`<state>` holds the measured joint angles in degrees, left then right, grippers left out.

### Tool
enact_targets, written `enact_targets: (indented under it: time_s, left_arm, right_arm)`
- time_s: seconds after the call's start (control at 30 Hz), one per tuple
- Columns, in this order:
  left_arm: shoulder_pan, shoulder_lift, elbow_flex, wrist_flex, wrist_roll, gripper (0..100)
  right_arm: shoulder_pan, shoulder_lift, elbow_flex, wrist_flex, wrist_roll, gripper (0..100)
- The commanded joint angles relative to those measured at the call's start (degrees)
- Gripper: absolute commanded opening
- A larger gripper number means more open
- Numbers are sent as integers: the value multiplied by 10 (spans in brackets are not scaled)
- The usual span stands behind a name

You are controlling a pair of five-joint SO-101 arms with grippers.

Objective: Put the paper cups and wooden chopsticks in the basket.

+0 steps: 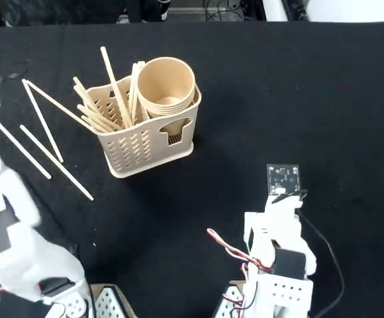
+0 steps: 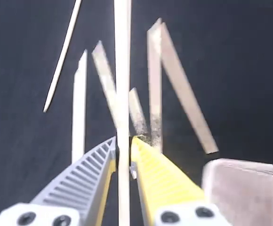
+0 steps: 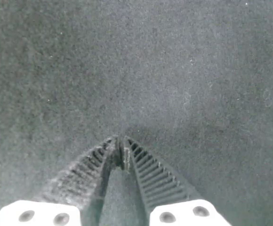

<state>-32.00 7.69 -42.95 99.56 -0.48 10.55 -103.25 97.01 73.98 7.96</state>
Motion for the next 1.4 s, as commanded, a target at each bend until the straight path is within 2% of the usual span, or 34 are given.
enact_targets:
  time_s: [0.0, 0.1, 0.17, 0.33, 0.43, 0.57, 0.63, 0.7, 0.8, 1.0, 1.17, 1.37]
  left_arm:
    - [120, -180, 7, -45, 17, 29]
    - [176, -268, 39, -118, 19, 29]
    - [199, -317, 87, -187, 46, 28]
    - [230, -456, 309, -375, 88, 28]
    - [251, -556, 503, -531, 90, 28]
    - [289, -678, 766, -796, 88, 28]
    - [306, -724, 865, -913, 86, 28]
    - [332, -748, 932, -990, 85, 28]
    - [347, -746, 980, -1019, 86, 28]
    - [342, -708, 1037, -1026, 90, 28]
    - [334, -694, 1111, -1147, 91, 28]
    - [334, -678, 1132, -1154, 91, 28]
  right_arm:
    - [-6, -38, -5, 2, -2, 13]
    - [-6, -38, -5, 2, -2, 13]
    - [-6, -38, -5, 2, -2, 13]
    - [-6, -38, -5, 2, -2, 13]
    - [-6, -38, -5, 2, -2, 13]
    - [-6, -38, -5, 2, -2, 13]
    - [-6, -38, -5, 2, -2, 13]
    - [-6, -38, -5, 2, -2, 13]
    - [-6, -38, -5, 2, -2, 13]
    - [-6, -38, -5, 2, -2, 13]
    - [-6, -38, -5, 2, -2, 13]
    - [-6, -38, -5, 2, -2, 13]
